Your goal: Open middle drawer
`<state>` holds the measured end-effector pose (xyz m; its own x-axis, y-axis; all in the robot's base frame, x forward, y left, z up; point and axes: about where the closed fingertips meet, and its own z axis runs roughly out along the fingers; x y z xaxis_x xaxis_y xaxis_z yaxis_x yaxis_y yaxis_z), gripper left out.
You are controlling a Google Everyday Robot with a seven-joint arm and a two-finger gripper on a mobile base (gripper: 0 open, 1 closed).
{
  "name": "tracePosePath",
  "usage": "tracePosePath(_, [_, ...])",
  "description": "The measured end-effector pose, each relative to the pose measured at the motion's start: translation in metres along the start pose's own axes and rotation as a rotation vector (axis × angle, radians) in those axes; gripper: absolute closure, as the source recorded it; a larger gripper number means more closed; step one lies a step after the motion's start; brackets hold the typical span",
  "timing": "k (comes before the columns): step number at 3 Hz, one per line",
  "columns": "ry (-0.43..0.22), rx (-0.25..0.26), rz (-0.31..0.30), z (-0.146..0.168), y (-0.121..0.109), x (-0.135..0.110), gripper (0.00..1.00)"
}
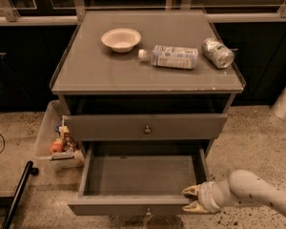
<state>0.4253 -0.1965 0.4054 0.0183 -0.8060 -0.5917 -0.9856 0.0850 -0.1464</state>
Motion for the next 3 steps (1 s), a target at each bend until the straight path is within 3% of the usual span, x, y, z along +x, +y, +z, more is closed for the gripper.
tracePosePath(1, [-0.002,-0.017,-0.002,0.004,-0.002,-0.003,0.11])
tracePosePath(2, [0.001,-0.032,-0.035,0.003,-0.007,-0.017,0.0])
tracePosePath(3, [0.019,-0.045,-0.079,-0.007,-0.015,-0.035,0.0])
